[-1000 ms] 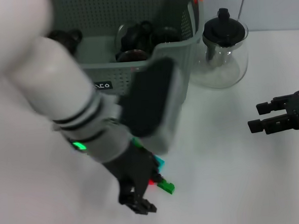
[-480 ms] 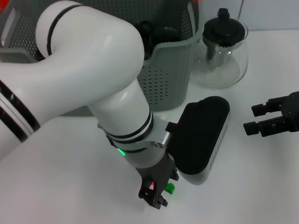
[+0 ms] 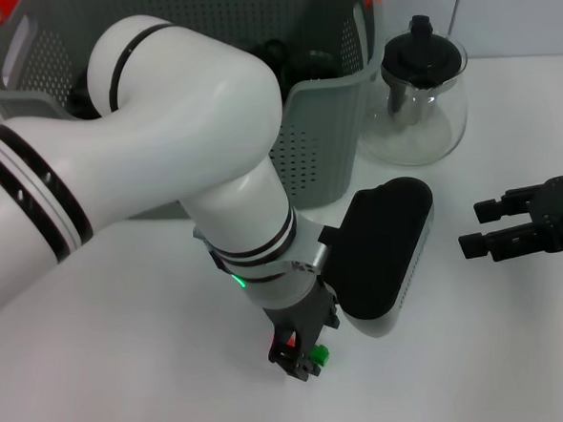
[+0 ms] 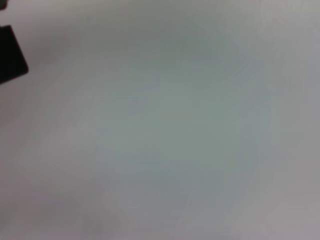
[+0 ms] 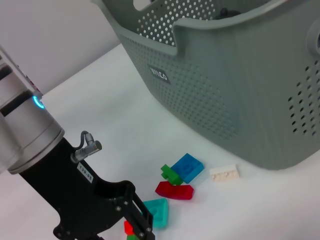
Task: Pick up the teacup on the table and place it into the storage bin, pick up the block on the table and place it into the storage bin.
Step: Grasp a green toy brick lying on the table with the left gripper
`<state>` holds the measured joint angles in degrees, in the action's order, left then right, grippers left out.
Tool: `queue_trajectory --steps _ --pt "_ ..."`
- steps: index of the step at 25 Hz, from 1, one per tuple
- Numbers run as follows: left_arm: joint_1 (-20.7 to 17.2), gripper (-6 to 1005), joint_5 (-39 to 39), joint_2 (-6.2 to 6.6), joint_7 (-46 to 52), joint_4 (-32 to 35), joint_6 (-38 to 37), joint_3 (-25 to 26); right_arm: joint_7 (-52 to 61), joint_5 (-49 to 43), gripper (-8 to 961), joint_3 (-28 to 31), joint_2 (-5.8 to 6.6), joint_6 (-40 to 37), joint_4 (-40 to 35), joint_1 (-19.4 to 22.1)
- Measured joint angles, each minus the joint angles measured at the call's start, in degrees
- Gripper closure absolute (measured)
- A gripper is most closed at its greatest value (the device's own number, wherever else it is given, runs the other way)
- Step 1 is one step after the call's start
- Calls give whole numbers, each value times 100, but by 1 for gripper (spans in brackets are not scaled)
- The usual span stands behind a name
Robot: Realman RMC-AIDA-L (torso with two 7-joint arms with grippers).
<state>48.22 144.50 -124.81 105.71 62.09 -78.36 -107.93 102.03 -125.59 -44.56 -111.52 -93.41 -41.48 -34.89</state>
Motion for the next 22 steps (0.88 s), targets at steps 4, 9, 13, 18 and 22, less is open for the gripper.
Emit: queue_trajectory --steps 4,9,13,18,22 --pt "4 573 -3 1 15 -45 66 -35 -1 -1 115 0 -9 5 0 8" --pt "61 605 -3 1 43 -159 96 -40 -30 -1 115 1 -10 8 0 9" --pt "93 638 -3 1 46 -256 129 -57 -46 -1 115 1 -10 8 0 9" --pt "103 673 -9 1 46 -280 171 -137 -50 0 116 0 -10 8 0 9" --pt "117 683 -10 1 46 -338 199 -154 -51 0 116 0 -10 8 0 9"
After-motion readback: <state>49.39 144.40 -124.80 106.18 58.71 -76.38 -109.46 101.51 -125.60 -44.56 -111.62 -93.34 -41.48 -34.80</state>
